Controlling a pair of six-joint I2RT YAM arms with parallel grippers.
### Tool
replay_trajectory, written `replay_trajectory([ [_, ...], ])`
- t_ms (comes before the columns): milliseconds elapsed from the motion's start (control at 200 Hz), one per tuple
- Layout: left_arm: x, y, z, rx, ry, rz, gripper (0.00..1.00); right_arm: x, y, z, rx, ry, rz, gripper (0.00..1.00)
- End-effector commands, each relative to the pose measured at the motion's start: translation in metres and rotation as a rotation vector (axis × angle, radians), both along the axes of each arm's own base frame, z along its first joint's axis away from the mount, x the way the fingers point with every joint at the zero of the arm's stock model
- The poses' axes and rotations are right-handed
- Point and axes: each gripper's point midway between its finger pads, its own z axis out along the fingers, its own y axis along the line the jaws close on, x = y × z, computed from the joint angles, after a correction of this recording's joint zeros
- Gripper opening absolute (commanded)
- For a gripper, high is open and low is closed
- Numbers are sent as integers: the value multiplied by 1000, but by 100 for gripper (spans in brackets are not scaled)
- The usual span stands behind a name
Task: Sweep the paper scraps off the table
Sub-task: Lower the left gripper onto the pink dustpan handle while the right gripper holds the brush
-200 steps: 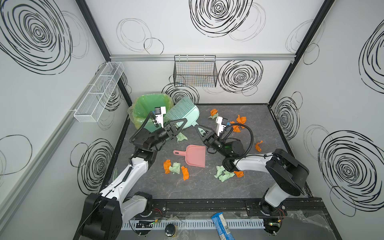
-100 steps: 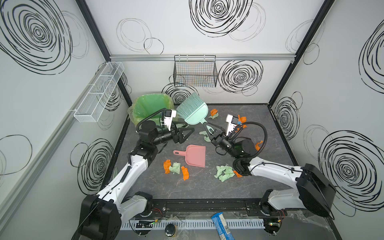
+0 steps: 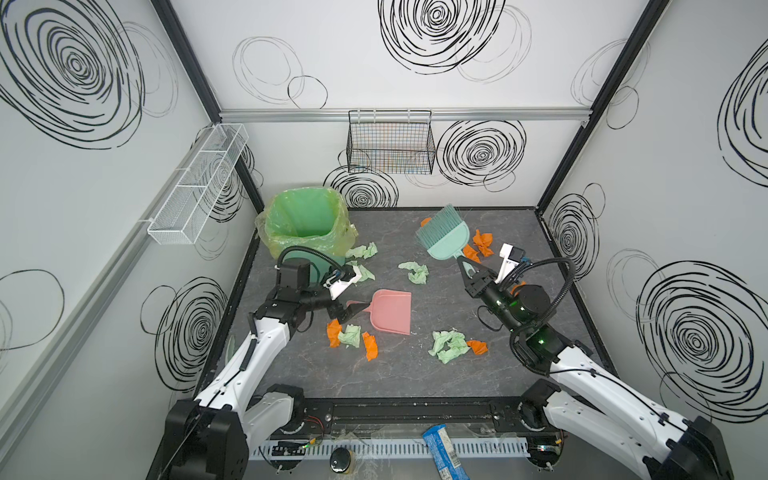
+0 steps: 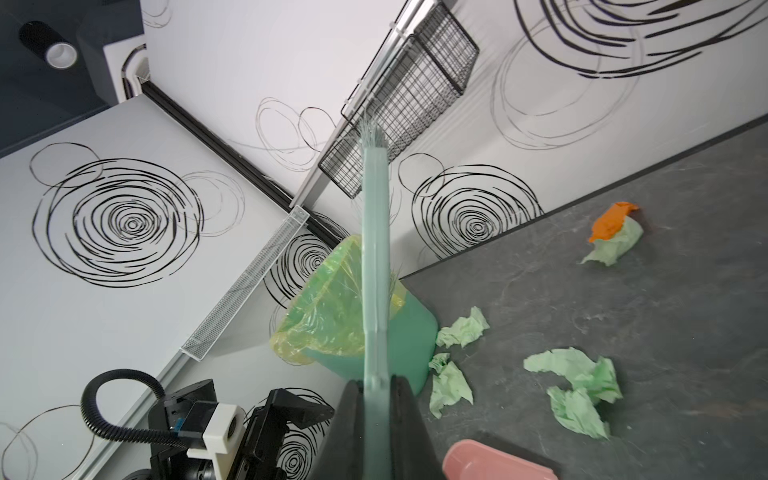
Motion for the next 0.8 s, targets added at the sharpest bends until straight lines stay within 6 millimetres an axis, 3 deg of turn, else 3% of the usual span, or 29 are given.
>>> replay_trajectory([
  [0, -8, 3, -21, 80, -140, -176, 96, -8, -11, -25, -19, 65, -9, 0],
  [100, -10, 4, -46, 152, -99, -269, 97, -13, -19, -36, -25, 82, -21, 0],
  [300, -1, 7, -86, 233, -55, -288, 99, -18, -26, -48, -44, 102, -30, 0],
  [795, 2, -8, -78, 166, -63, -313, 99, -13, -24, -63, -55, 121, -22, 0],
])
